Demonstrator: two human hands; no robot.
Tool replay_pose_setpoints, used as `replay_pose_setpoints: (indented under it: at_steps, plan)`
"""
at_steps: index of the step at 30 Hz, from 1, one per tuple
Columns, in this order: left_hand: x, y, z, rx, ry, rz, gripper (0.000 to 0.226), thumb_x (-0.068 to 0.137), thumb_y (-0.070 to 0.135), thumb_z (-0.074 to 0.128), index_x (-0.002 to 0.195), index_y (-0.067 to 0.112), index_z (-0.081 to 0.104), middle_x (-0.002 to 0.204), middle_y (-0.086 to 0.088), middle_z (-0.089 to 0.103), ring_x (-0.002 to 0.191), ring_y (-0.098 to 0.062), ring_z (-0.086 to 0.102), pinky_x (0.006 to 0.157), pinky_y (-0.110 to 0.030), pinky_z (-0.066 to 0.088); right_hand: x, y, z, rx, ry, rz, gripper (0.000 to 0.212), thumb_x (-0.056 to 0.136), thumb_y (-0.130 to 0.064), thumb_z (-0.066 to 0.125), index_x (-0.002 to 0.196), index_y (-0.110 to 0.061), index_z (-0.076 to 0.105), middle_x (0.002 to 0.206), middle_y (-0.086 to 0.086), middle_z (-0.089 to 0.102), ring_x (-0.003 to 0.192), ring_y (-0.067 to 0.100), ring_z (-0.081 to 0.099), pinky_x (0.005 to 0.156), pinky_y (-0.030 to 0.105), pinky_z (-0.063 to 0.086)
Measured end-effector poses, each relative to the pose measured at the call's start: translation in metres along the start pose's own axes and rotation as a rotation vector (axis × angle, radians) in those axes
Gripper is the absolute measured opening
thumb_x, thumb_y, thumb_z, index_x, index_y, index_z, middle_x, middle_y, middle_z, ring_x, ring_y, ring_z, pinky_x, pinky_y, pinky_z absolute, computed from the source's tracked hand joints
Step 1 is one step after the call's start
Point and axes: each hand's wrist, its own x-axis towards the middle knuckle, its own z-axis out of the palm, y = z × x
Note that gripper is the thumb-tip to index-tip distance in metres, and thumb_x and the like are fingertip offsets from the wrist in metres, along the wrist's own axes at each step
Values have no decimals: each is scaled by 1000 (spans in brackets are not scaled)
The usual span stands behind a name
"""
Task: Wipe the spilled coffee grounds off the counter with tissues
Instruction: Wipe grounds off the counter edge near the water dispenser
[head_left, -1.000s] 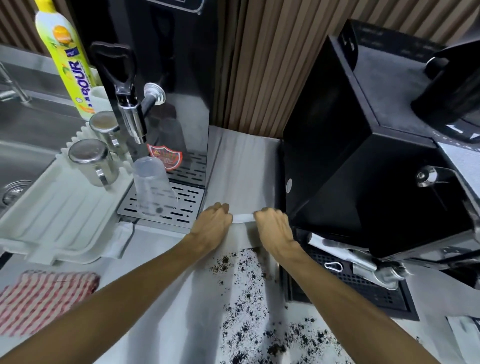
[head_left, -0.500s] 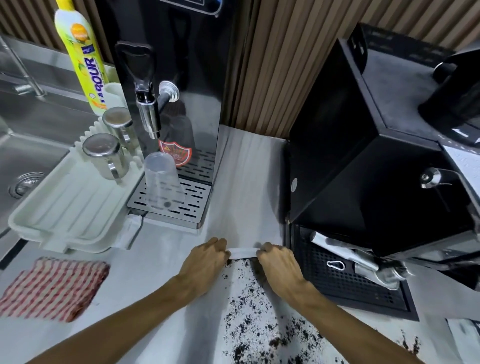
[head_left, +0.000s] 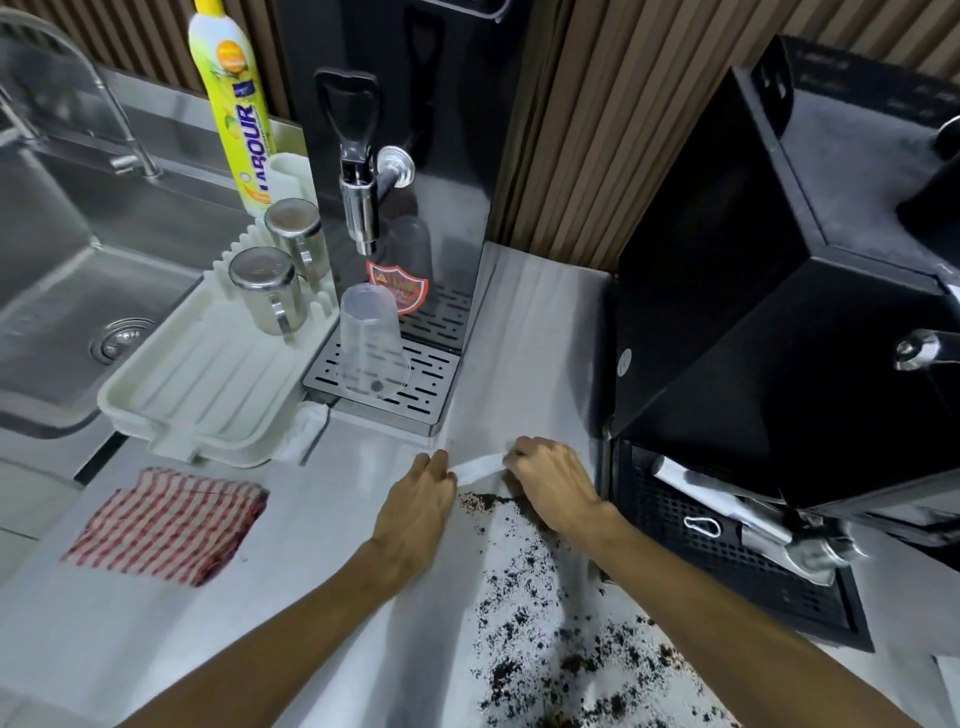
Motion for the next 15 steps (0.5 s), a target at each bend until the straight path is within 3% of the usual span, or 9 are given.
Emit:
replay_pose_setpoints:
  at_steps: [2, 5, 7, 12, 15]
  plan:
    - [-19, 11, 2, -26, -23, 2, 15, 84, 15, 74, 97, 11, 67, 96, 2, 47, 79, -11, 45, 55, -22, 50, -16, 4, 5, 27, 7, -60, 10, 79, -8, 74, 88, -13, 75, 81, 2, 66, 64, 18, 63, 60, 34, 58]
    - [-38, 30, 3, -64, -49, 54, 19, 98, 12, 54, 117, 7, 57, 112, -2, 45, 96, -15, 45, 73, -24, 50, -38, 9, 4, 35, -1, -110, 15, 82, -7, 71, 95, -14, 74, 86, 1, 67, 70, 17, 65, 65, 30, 58]
    - [-44, 38, -1, -94, -48, 64, 23, 100, 10, 49, 121, 8, 56, 115, -3, 46, 101, -17, 46, 76, -25, 49, -43, 15, 0, 68, 21, -123, 19, 80, -5, 72, 96, -15, 75, 85, -1, 68, 72, 16, 66, 66, 28, 58]
    - [-39, 8, 5, -168, 26, -88, 32, 96, 12, 57, 128, 13, 59, 90, 0, 53, 68, -13, 53, 47, -21, 48, -8, 7, -6, 135, 116, -103, 17, 85, -1, 69, 95, -14, 74, 72, 3, 67, 54, 17, 59, 49, 27, 55]
    - [-34, -4, 0, -100, 23, -124, 24, 92, 12, 62, 116, 13, 66, 89, -2, 54, 77, -19, 54, 51, -28, 52, 14, -7, -3, 83, 90, -158, 18, 78, 1, 73, 91, -12, 76, 79, 3, 70, 62, 20, 64, 55, 33, 57]
